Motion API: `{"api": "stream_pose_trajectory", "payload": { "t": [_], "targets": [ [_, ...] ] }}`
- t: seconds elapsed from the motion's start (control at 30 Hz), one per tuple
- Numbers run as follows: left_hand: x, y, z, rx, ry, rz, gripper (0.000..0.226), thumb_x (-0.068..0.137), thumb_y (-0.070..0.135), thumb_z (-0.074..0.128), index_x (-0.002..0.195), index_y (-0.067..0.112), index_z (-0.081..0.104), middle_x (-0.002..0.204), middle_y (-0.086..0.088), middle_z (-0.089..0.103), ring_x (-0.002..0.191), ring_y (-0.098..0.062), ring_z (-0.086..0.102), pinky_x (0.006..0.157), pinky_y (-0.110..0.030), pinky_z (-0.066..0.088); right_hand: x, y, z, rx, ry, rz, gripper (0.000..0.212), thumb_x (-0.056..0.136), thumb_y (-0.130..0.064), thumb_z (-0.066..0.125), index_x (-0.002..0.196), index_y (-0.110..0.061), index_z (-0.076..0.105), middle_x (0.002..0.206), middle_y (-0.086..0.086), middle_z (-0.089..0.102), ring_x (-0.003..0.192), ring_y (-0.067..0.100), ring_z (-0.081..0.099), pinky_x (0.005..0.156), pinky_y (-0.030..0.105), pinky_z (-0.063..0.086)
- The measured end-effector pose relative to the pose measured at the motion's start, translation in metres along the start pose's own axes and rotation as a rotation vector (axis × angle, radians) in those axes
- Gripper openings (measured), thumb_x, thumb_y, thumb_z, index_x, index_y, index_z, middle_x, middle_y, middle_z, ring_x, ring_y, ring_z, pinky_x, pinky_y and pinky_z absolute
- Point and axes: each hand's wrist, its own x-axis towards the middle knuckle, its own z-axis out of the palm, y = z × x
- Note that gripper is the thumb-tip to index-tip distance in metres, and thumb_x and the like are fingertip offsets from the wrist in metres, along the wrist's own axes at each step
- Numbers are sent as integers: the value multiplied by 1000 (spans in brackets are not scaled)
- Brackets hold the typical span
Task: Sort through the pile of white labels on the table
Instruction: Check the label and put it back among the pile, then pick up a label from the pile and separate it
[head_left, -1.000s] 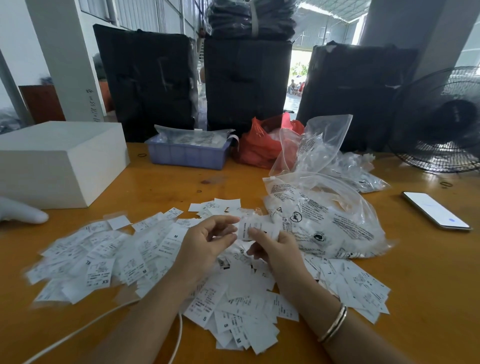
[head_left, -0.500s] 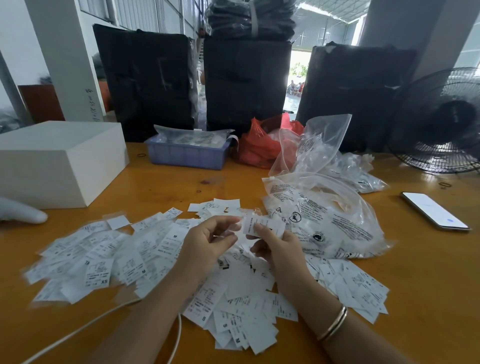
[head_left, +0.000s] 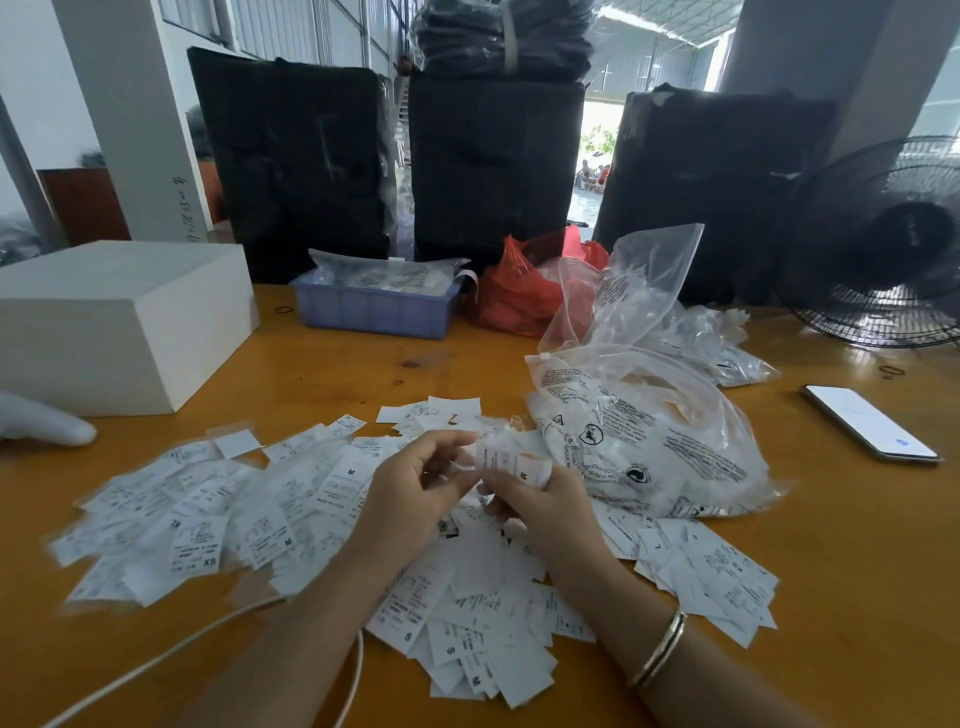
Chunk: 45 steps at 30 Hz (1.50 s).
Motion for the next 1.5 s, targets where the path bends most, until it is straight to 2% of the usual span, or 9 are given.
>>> {"api": "stream_pose_trajectory", "payload": {
  "t": [0.1, 0.33, 0.47, 0.63, 0.77, 0.87, 0.93, 1.1, 1.5],
  "targets": [
    [-1, 0, 1, 1, 7, -29, 25, 74, 44, 66, 98, 39, 59, 82, 21, 66, 76, 2, 63, 66, -10, 49, 1, 0, -2, 62, 11, -18, 8, 86, -11, 67, 79, -9, 70, 67, 2, 70, 57, 11, 63, 56, 20, 52],
    [-1, -2, 1, 15, 55, 58, 8, 83, 22, 69, 84, 26, 62, 78, 11, 69, 73, -5, 68, 70, -21, 55, 2, 1, -4, 214, -4, -19, 10, 84, -14, 69, 74, -13, 71, 73, 9, 71, 57, 15, 63, 54, 22, 50],
    [0, 0, 0, -8, 85, 39, 10, 82, 35, 63, 86, 26, 66, 79, 14, 70, 72, -3, 67, 66, -15, 53, 3, 1, -7, 317, 49, -26, 19, 86, -23, 66, 69, -17, 73, 81, 14, 72, 58, 16, 59, 56, 26, 48],
    [-1, 2, -1, -6, 80, 33, 20, 79, 43, 57, 88, 27, 65, 81, 18, 70, 73, 1, 66, 66, -11, 51, 1, 2, -7, 239, 84, -79, 24, 84, -28, 68, 77, -5, 68, 61, 5, 63, 56, 13, 56, 56, 21, 48],
    [-1, 2, -1, -28, 58, 40, 24, 77, 47, 57, 88, 27, 65, 81, 16, 70, 73, 0, 67, 65, -12, 51, 0, 2, -4, 172, 85, -129, 22, 86, -26, 66, 65, -23, 66, 56, -1, 60, 53, 12, 54, 53, 20, 46],
    [-2, 2, 0, -53, 42, 41, 28, 76, 49, 57, 88, 25, 66, 80, 15, 71, 72, -1, 67, 65, -11, 51, 0, 1, -4, 145, 119, -145, 21, 87, -29, 65, 69, -19, 68, 56, -3, 61, 53, 9, 54, 52, 17, 46],
    [-1, 2, 0, -60, 43, 34, 26, 76, 47, 58, 88, 25, 66, 80, 15, 71, 72, -1, 67, 65, -11, 51, 1, 1, -6, 173, 130, -141, 21, 87, -28, 65, 77, -10, 68, 59, -3, 62, 55, 8, 55, 53, 15, 46],
    [-2, 3, -1, -40, 63, 34, 25, 76, 48, 57, 89, 27, 65, 79, 19, 70, 73, 2, 66, 65, -10, 50, 0, 2, -4, 84, 77, -94, 22, 85, -27, 67, 63, -24, 70, 56, -4, 60, 55, 10, 54, 54, 20, 45],
    [-1, 3, -3, 91, 85, 66, 6, 85, 32, 65, 85, 38, 62, 81, 25, 66, 76, 3, 62, 65, -8, 48, -1, -2, -5, -20, -31, -32, 27, 85, -11, 66, 60, -17, 62, 50, -5, 57, 41, 1, 49, 40, 15, 37]
  ]
}}
